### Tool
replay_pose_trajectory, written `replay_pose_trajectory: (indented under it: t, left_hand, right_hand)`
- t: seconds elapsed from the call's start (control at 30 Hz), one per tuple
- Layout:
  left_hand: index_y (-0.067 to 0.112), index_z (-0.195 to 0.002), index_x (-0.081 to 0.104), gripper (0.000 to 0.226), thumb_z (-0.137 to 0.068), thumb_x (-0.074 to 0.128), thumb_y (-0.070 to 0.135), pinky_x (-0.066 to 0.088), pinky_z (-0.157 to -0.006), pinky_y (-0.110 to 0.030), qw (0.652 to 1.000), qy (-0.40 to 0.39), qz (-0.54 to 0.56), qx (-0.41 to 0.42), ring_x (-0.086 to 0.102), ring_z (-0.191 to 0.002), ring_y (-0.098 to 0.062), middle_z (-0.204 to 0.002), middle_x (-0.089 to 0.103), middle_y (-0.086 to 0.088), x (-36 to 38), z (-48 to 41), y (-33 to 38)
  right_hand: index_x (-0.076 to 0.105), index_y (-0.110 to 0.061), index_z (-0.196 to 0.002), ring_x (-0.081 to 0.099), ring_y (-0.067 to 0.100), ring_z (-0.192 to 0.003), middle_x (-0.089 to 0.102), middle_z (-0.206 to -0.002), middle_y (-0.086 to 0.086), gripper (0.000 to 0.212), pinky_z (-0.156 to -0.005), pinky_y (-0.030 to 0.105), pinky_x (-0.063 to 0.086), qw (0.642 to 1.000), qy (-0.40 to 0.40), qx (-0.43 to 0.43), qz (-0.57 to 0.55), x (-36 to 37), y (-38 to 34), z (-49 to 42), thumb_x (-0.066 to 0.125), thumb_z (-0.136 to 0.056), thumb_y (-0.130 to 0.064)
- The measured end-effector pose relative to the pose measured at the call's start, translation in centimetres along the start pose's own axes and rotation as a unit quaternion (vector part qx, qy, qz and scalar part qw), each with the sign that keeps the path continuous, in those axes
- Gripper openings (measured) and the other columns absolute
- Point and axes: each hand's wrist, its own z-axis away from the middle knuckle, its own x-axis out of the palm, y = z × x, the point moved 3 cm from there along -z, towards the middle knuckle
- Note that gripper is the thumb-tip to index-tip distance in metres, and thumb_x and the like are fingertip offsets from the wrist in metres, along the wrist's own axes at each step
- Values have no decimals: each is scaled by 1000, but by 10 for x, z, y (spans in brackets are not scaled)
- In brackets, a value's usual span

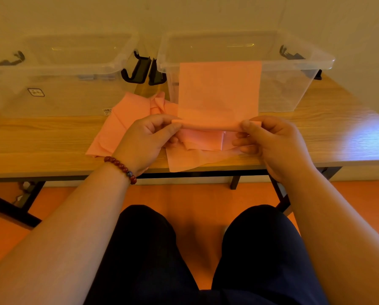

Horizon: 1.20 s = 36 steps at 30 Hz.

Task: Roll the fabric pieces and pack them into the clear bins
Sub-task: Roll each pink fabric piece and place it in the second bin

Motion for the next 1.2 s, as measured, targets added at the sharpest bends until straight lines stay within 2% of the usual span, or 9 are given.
replay_pose_trajectory:
  t: [0.13, 0.3, 0.43, 0.53, 0.63, 0.83, 1.03, 1.13, 1.2]
  left_hand:
    - [22, -89, 68, 12, -93, 57, 19, 51, -64, -15, 1000, 6, -12, -2, 60, -65, -4, -76, 66, -3, 0, -1, -1]
    - [23, -85, 69, 15, -94, 57, 21, 50, -65, -16, 1000, 10, -25, -2, 60, -66, -6, -74, 67, -2, 0, 0, -2]
    - [25, -92, 67, 13, -94, 56, 20, 51, -64, -15, 1000, 5, -27, -1, 61, -66, -3, -75, 68, -1, 0, -1, -1]
    - [29, -99, 64, 16, -94, 56, 16, 51, -64, -16, 1000, -3, 5, 0, 62, -65, -3, -70, 69, 7, 1, -1, 0]
    - [29, -98, 65, 19, -95, 55, 13, 50, -63, -15, 1000, -5, 8, 5, 62, -66, -3, -70, 68, 8, 1, 0, 2]
    - [28, -96, 66, 25, -88, 63, 6, 54, -70, -18, 999, -18, 27, -4, 63, -69, -4, -80, 68, 6, 0, 2, 1]
    - [28, -91, 65, 16, -92, 60, 13, 53, -65, -16, 1000, -1, -7, 4, 62, -64, -2, -68, 69, 11, 1, 1, 0]
    - [25, -91, 66, 13, -93, 58, 15, 54, -66, -17, 1000, -3, -4, 5, 62, -65, -1, -66, 69, 13, 2, 0, 1]
    - [23, -90, 66, 12, -94, 57, 17, 54, -67, -18, 1000, -3, -10, 3, 63, -66, 0, -67, 69, 14, 2, 0, 0]
  right_hand:
    - [69, -17, -89, 71, 10, -73, 72, -81, -2, 7, -58, 20, 52, 1000, 6, -1, 22, -1, 2, -1, 64, -91, -22]
    - [66, -20, -92, 68, 10, -65, 71, -71, -3, 5, -55, 19, 52, 1000, 12, -5, 4, -2, 3, -2, 63, -93, -16]
    - [68, -20, -91, 67, 11, -69, 70, -78, -3, 4, -59, 22, 52, 1000, 0, -16, -4, -1, 1, 0, 66, -88, -23]
    - [68, -23, -94, 68, 9, -77, 70, -85, -3, 20, -65, 22, 54, 999, -28, -13, 11, -2, 1, 1, 73, -76, -27]
    - [68, -23, -94, 67, 7, -77, 69, -84, -5, 15, -66, 21, 54, 999, -28, -9, 16, -4, 2, -1, 68, -86, -11]
    - [70, -18, -86, 68, 8, -74, 68, -78, -1, 7, -61, 19, 53, 1000, -12, -17, 0, -2, 2, -1, 64, -89, -16]
    - [65, -16, -93, 71, 14, -78, 72, -81, 0, 4, -64, 22, 55, 999, -20, -3, -27, -3, 2, 0, 63, -91, -14]
    - [64, -22, -102, 71, 14, -78, 73, -84, -2, 21, -67, 22, 56, 999, -38, -9, -37, -3, 0, 1, 68, -83, -14]
    - [65, -24, -102, 71, 12, -79, 72, -88, -3, 25, -69, 21, 56, 999, -42, -13, -20, -3, 0, 1, 68, -84, -7]
